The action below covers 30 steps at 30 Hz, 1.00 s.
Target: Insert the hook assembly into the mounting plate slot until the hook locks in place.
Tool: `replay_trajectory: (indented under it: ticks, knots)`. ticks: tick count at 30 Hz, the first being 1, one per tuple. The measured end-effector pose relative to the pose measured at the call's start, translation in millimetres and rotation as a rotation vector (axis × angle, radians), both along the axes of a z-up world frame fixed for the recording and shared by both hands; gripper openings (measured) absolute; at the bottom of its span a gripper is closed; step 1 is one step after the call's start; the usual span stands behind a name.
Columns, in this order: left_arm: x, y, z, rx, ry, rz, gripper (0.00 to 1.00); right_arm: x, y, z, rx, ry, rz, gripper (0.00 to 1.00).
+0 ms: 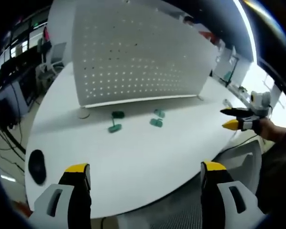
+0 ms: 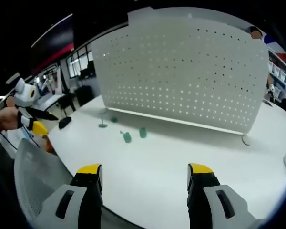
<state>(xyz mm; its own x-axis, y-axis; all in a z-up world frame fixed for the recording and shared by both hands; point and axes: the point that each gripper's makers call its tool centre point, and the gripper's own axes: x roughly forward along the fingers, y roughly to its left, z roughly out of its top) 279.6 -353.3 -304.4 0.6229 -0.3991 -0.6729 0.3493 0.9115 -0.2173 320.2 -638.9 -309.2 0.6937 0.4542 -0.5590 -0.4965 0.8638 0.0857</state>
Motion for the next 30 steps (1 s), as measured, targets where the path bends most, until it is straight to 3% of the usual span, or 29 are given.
replay_trajectory:
  ticks: [22, 30]
  knots:
    - [2.8, -4.5, -0.8, 0.012, 0.006, -0.011, 0.97, 1.3, -5.5, -1.7, 0.01, -0.002, -0.007, 0.73]
    - [2.9, -0.7, 3.7, 0.021, 0.001, -0.011, 0.97, 2.0, 2.3, -0.1, 0.028, -0.006, -0.005, 0.72]
